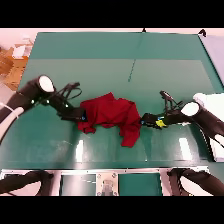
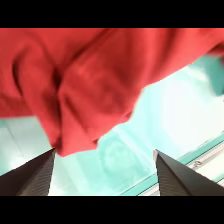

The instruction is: Fold the shirts.

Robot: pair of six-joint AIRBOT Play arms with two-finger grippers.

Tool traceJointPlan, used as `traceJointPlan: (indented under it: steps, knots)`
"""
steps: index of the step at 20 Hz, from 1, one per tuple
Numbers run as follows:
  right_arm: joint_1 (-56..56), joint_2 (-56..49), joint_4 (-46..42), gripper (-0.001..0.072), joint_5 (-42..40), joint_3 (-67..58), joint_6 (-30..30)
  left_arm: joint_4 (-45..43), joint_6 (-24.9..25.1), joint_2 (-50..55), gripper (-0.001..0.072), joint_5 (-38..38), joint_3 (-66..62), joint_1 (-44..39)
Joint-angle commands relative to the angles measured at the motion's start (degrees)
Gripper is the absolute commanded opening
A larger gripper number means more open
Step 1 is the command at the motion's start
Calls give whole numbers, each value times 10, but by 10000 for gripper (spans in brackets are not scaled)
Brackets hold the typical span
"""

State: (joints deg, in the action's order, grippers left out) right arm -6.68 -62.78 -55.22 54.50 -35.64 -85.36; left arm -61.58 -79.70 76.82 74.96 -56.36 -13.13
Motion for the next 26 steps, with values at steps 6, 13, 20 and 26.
traceJointPlan:
  steps: [6, 13, 20, 26]
  knots:
    - [-17, -130, 79, 182, -37, -64, 86, 53, 21, 12, 557, -135, 123, 7]
    - [42, -115, 74, 18, 59, -148, 130, 64, 59, -15, 18, -137, 2, 7]
    - [173, 16, 75, 18, 192, -457, 130, -55, -1, -174, 18, -106, -405, 7]
    - [179, 160, 75, 18, 189, -563, 130, -92, -25, -202, 18, -107, -683, 7]
